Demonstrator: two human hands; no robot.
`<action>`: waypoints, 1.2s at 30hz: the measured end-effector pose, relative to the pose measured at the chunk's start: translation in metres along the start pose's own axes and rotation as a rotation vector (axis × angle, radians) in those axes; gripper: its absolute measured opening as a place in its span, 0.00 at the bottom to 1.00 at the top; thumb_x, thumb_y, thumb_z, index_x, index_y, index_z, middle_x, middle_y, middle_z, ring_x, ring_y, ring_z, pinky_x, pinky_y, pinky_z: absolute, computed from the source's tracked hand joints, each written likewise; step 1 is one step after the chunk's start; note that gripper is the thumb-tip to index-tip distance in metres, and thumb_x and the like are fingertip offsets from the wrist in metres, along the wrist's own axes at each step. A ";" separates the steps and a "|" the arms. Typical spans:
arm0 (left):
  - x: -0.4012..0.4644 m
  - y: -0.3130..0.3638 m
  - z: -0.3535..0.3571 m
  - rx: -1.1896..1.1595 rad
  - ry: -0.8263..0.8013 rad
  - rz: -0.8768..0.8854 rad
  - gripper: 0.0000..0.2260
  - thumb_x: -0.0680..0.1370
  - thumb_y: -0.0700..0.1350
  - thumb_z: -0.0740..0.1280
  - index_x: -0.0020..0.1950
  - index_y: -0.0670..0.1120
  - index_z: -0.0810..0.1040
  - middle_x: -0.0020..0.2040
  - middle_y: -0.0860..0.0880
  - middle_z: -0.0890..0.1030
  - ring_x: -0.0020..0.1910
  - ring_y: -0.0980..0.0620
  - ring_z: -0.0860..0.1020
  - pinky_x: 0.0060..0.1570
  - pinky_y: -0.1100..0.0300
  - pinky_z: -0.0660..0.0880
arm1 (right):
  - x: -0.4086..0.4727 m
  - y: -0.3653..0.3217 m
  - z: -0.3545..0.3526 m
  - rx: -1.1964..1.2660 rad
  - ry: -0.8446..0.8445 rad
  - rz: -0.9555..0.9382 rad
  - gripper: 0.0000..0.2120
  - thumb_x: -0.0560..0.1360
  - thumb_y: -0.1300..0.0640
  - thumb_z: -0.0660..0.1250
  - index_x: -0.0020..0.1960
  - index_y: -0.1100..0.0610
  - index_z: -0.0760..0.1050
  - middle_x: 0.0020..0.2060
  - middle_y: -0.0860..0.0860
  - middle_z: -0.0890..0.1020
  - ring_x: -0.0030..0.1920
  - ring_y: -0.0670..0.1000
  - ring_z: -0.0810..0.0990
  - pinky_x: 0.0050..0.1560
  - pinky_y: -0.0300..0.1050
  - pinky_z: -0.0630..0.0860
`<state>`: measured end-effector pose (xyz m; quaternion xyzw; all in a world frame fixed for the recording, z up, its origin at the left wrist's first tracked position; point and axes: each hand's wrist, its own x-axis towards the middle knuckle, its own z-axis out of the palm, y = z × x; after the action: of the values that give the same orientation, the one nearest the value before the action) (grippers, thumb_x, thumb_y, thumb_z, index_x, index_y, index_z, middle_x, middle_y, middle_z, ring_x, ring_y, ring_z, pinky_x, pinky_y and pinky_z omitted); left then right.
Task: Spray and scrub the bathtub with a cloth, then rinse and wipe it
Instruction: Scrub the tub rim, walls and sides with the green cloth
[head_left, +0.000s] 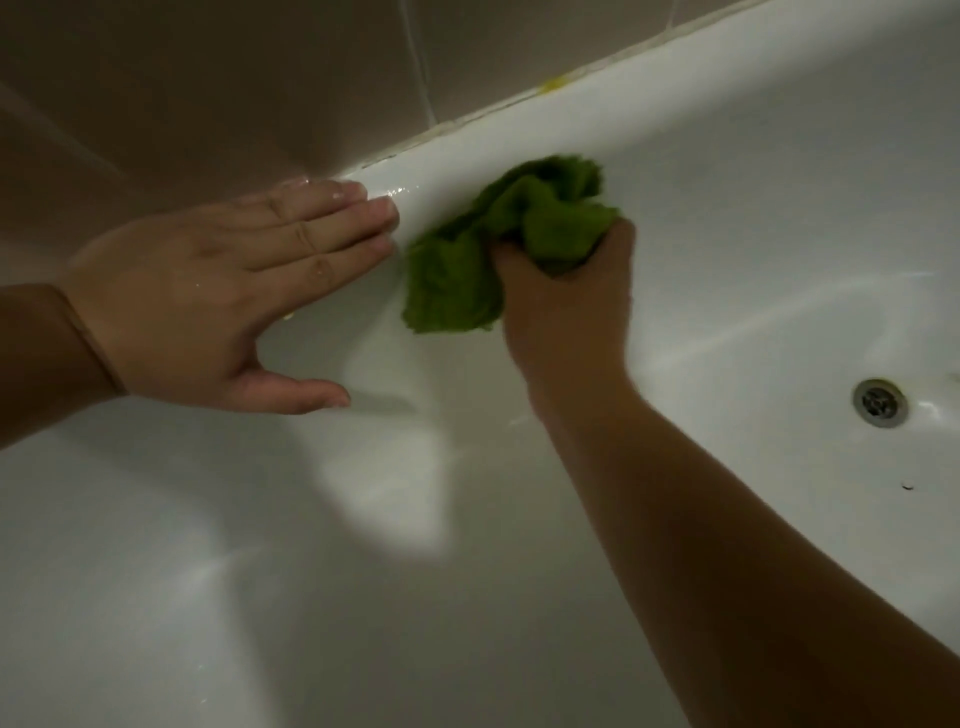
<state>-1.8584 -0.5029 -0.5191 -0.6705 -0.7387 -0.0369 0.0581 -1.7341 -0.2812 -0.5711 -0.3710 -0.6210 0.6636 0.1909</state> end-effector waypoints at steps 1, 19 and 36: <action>0.001 0.001 0.000 -0.002 -0.004 -0.003 0.45 0.75 0.66 0.70 0.78 0.34 0.65 0.79 0.36 0.66 0.78 0.36 0.66 0.71 0.33 0.69 | 0.008 -0.004 -0.009 0.026 0.044 -0.006 0.21 0.71 0.59 0.76 0.60 0.53 0.71 0.47 0.45 0.80 0.46 0.45 0.81 0.49 0.47 0.82; 0.009 0.002 0.000 -0.031 -0.028 -0.031 0.40 0.81 0.68 0.58 0.80 0.37 0.63 0.81 0.38 0.64 0.80 0.38 0.63 0.75 0.37 0.65 | 0.032 -0.002 -0.025 0.090 0.130 0.112 0.29 0.69 0.55 0.73 0.66 0.61 0.68 0.52 0.59 0.82 0.50 0.59 0.84 0.50 0.62 0.85; 0.034 0.004 0.005 0.016 -0.011 -0.006 0.39 0.80 0.65 0.63 0.79 0.35 0.65 0.80 0.37 0.65 0.79 0.37 0.64 0.74 0.37 0.67 | 0.018 0.061 -0.013 -0.089 -0.130 0.119 0.21 0.76 0.61 0.71 0.61 0.51 0.63 0.49 0.46 0.77 0.47 0.46 0.79 0.51 0.53 0.80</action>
<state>-1.8581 -0.4689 -0.5192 -0.6682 -0.7411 -0.0274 0.0592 -1.7235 -0.2691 -0.6345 -0.3715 -0.6377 0.6682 0.0939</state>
